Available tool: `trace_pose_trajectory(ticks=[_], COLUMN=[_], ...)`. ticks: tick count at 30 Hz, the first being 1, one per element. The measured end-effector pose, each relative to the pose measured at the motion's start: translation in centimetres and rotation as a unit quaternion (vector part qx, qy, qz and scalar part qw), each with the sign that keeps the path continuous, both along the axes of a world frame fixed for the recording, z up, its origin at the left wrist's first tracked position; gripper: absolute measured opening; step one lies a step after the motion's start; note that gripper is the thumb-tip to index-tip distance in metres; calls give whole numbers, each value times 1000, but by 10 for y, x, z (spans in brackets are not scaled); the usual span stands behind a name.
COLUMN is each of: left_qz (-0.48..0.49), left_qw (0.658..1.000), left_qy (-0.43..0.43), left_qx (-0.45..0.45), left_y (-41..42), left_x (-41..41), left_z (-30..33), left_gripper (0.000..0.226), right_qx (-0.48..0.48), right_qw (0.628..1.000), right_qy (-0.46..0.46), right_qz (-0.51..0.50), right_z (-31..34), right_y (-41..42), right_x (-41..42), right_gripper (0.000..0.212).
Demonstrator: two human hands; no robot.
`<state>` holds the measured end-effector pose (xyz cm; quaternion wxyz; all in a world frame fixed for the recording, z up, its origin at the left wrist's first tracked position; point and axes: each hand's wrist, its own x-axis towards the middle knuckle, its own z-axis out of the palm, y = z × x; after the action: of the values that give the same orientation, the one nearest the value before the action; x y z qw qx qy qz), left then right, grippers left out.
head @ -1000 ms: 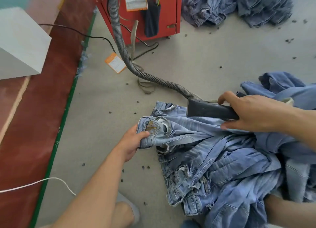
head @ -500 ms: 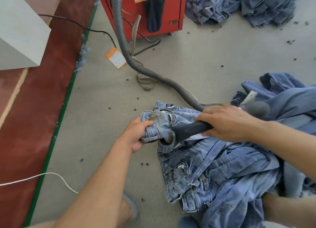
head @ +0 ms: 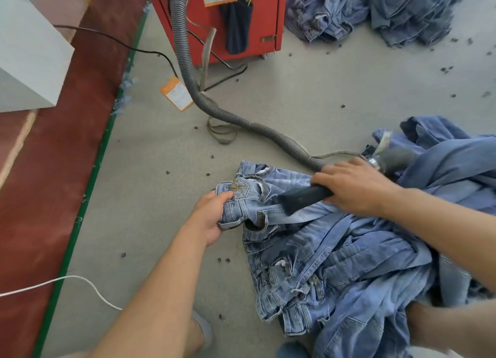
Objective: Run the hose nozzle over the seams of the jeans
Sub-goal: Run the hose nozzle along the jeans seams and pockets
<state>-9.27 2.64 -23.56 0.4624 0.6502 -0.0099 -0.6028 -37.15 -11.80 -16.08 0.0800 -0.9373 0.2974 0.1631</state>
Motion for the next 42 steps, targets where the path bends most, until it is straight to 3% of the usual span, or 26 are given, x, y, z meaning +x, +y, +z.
trace_pose_trajectory(ticks=[3,7,11,12,15,16,17,19,21,24,27,30,33,36,42], left_qz=[7,25,-11,-41,-260,-304,-316,-259,-164,-111,-108,-85,11,-9,-42], left_qw=[1000,999,996,995,953,937,930,948,980,993,991,994,999,998,987], left_qy=[-2,-3,-36,-44,-115,-144,-167,-167,-95,18,76,66,32,-18,122], left_qx=[22,41,78,85,106,99,87,75,65,43,35,14,-15,-61,-99], left_y=[0,-2,-4,-4,-1,0,-2,-6,-8,-10,-6,-1,0,3,15], left_x=[-4,2,1,-1,-10,-16,-22,-30,-31,-31,-33,-26,-8,0,-12], left_z=[-1,-1,1,2,6,5,1,-4,-8,-6,-1,7,13,22,41], left_gripper=[17,14,12,17,82,84,69,31,21,28,33,42,32,32,55], right_qx=[-2,69,35,36,49,54,60,69,65,50,51,68,100,70,41], right_qw=[1000,983,981,982,982,983,984,988,992,996,997,991,974,968,993], right_qy=[-22,-144,-130,-118,-114,-113,-109,-89,-62,-40,-50,-110,-193,-208,-112], right_qz=[-12,-90,-138,-145,-144,-136,-126,-103,-83,-61,-29,-19,-70,-121,-24], right_z=[-16,-2,8,7,3,3,4,7,8,8,8,14,32,45,46], right_y=[19,6,-14,-15,-15,-15,-15,-16,-17,-10,14,27,16,1,29], right_x=[15,17,2,-2,-9,-10,-11,-15,-22,-24,-4,13,16,10,23], right_gripper=[35,37,35,34,36,38,40,43,44,42,38,39,39,41,41])
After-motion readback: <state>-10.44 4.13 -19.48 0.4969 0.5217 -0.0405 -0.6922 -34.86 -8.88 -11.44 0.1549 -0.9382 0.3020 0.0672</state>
